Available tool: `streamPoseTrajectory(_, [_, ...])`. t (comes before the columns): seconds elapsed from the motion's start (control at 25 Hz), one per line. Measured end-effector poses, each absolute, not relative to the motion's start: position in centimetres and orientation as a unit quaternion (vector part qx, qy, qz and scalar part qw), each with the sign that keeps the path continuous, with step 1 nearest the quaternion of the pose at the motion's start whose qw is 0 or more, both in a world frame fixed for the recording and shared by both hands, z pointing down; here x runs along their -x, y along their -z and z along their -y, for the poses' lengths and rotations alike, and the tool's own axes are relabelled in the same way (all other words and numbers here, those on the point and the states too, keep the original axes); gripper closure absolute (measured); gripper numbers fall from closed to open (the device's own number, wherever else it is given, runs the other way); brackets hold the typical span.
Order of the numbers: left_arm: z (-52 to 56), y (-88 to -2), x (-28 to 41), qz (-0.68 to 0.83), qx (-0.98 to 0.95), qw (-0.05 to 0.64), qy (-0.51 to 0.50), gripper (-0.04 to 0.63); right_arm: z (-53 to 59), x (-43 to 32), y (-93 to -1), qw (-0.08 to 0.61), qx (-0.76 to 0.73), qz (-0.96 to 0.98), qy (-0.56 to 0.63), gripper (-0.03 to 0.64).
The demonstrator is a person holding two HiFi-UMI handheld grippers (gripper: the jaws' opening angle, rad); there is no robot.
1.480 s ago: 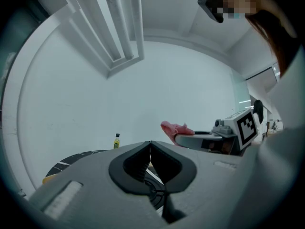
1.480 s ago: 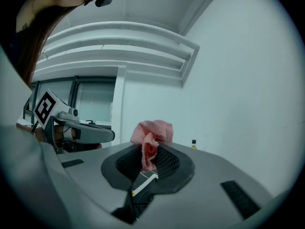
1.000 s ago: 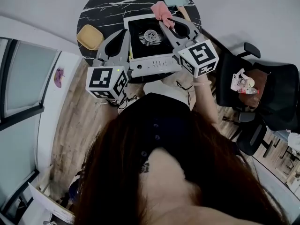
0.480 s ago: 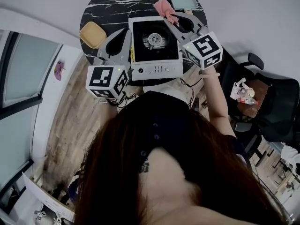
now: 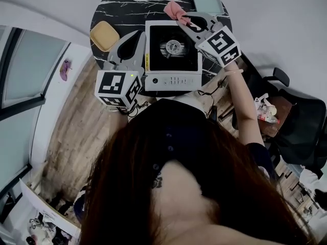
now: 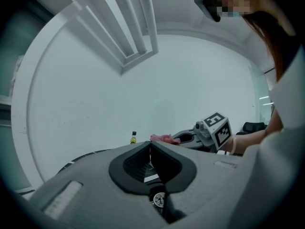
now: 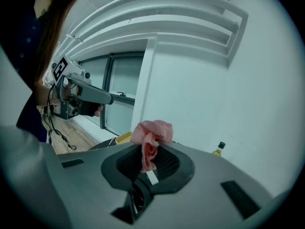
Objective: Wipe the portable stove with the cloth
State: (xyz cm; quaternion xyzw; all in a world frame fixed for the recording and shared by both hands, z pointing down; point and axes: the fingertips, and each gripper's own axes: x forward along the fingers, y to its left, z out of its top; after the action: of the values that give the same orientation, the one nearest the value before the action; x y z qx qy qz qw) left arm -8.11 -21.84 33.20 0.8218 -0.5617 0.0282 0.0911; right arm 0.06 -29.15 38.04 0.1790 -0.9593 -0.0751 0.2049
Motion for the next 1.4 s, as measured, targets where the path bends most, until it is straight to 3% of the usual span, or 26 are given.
streamPoseTrajectory(1.4, [25.4, -38.9, 9.8, 0.581, -0.794, 0.166, -0.064, 0.583, 34.7, 9.1, -56.1, 0.351, 0.066, 0.926, 0.119, 0.571])
